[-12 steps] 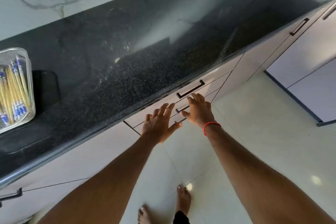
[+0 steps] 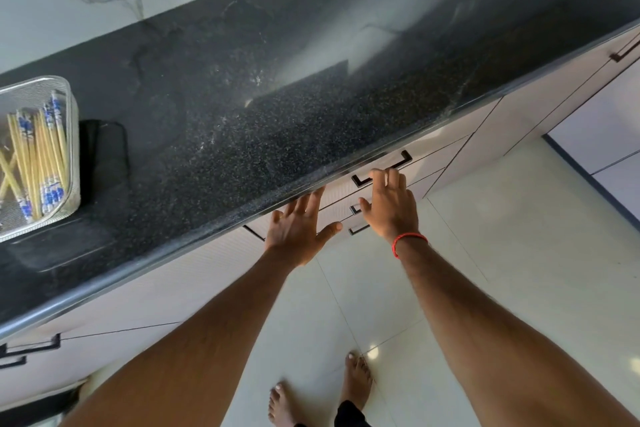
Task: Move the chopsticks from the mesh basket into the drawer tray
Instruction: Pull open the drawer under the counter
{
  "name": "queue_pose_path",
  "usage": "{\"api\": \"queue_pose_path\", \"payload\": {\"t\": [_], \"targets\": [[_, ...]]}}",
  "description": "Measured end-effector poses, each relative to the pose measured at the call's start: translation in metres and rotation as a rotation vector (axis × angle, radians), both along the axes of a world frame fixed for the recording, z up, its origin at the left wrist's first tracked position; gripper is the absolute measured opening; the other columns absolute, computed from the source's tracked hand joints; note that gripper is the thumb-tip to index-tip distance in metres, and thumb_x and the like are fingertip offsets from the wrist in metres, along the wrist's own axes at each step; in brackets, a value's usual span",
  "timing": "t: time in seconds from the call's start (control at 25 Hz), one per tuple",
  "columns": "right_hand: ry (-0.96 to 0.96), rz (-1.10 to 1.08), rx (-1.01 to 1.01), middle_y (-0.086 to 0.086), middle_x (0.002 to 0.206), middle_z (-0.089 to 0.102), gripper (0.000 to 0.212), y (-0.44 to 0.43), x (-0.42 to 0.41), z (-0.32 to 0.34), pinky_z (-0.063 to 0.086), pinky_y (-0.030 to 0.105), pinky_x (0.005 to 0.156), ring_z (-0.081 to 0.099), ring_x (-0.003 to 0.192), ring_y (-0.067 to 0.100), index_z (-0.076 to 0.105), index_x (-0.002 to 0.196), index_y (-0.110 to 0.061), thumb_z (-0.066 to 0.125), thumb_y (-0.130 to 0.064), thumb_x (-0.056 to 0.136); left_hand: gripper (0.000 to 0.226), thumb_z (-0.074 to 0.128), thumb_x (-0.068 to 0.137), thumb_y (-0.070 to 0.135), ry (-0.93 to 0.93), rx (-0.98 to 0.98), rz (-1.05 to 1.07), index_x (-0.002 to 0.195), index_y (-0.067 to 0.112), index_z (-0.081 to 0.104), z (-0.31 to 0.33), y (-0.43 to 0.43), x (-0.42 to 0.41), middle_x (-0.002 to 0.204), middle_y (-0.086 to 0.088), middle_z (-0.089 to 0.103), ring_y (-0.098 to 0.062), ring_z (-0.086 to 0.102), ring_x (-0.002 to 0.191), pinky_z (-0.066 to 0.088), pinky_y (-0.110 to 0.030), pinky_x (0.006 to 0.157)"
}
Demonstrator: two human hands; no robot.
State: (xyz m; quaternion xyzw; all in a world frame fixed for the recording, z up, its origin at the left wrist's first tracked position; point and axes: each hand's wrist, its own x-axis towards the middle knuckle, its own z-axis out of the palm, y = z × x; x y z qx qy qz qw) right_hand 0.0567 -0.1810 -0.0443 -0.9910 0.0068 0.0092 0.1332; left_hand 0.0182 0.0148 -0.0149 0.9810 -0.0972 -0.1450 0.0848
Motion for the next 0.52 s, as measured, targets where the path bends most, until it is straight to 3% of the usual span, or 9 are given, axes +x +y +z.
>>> {"api": "queue_pose_path", "payload": {"t": [0.12,0.28,0.4,0.52], "targets": [[0.076,0.102,-0.076,0.009,0.141,0.046,0.061,0.002,0.005,0.000,0.053,0.044,0.085,0.047,0.125,0.031,0.046,0.132,-0.017,0.070,-0.043,0.082,0.086,0.029,0.092,0.075,-0.048,0.026,0.006,0.158,0.026,0.004,0.008,0.008,-0.007,0.160,-0.006,0.036,-0.029,0.043,0.140,0.040,-0.049,0.105],[0.177,0.104,-0.111,0.007,0.133,0.050,0.059,0.002,0.003,0.010,0.053,0.043,0.076,0.058,0.110,0.032,0.048,0.129,-0.015,0.070,-0.042,0.082,0.089,0.021,0.089,0.080,-0.080,-0.005,0.069,0.156,0.032,-0.014,0.009,0.014,-0.037,0.132,-0.004,0.065,-0.026,0.065,0.114,0.043,-0.049,0.101],[0.184,0.088,-0.107,0.008,0.129,0.049,0.058,-0.002,-0.016,0.010,0.053,0.043,0.075,0.055,0.112,0.032,0.048,0.127,-0.014,0.070,-0.042,0.081,0.089,0.020,0.089,0.080,-0.081,-0.085,0.137,0.150,0.038,-0.029,0.011,0.018,-0.073,0.123,0.002,0.072,-0.023,0.071,0.105,0.039,-0.048,0.104],[0.198,0.110,-0.081,0.008,0.131,0.048,0.062,-0.013,-0.034,0.012,0.054,0.043,0.076,0.052,0.116,0.030,0.047,0.128,-0.013,0.070,-0.045,0.081,0.083,0.017,0.091,0.077,-0.090,-0.104,0.161,0.149,0.040,-0.028,0.014,0.032,-0.104,0.122,0.009,0.072,-0.018,0.072,0.103,0.038,-0.042,0.105]]}}
